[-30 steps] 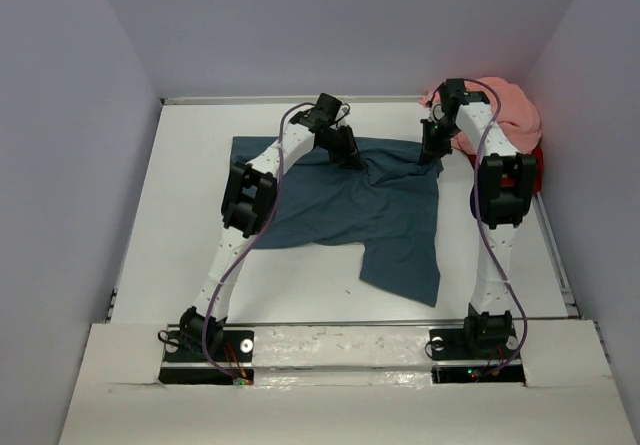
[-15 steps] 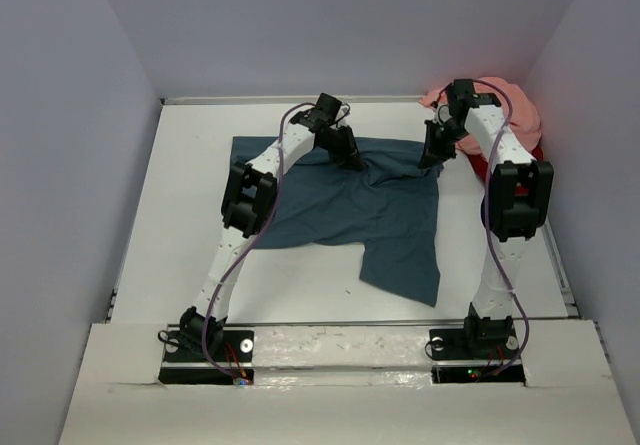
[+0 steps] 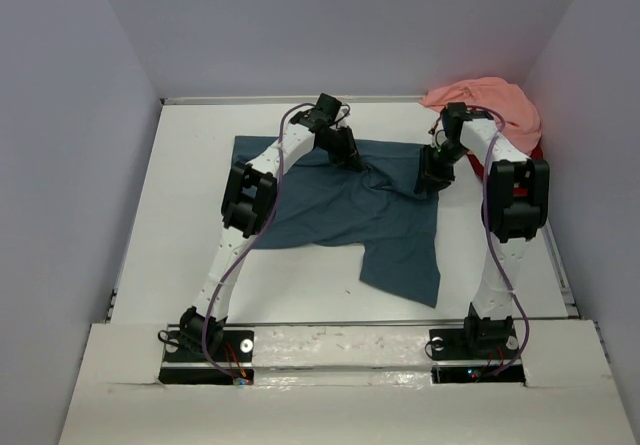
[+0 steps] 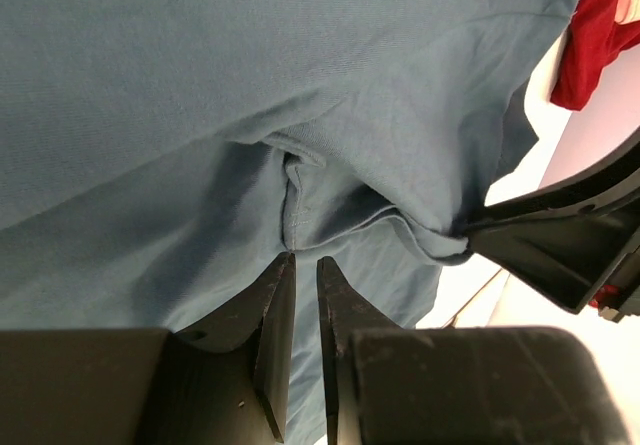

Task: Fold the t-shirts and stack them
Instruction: Fold the flattened tshirt in 1/3 of the way

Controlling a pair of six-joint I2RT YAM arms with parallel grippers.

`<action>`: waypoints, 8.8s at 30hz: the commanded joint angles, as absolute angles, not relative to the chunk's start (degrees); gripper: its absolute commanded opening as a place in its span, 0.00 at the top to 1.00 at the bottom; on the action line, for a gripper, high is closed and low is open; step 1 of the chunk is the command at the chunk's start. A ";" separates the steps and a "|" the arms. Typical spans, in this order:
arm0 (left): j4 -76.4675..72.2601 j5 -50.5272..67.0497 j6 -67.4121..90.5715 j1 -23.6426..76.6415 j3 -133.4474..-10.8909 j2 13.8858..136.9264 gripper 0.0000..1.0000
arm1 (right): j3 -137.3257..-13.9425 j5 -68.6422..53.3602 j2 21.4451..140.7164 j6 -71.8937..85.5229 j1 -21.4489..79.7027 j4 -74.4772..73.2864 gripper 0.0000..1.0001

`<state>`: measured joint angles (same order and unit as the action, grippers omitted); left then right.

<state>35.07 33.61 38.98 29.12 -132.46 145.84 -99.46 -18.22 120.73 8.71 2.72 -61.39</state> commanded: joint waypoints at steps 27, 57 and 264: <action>34.72 34.54 32.43 13.73 -131.04 137.55 0.74 | -116.46 -12.74 126.74 12.04 -0.09 -53.98 0.14; 34.37 36.04 32.08 9.76 -132.45 142.21 0.69 | -121.81 -21.88 137.19 13.89 -5.10 -40.87 0.27; 10.99 39.73 55.37 17.67 -131.66 150.56 0.92 | -141.41 5.28 146.60 29.97 21.18 -62.23 0.48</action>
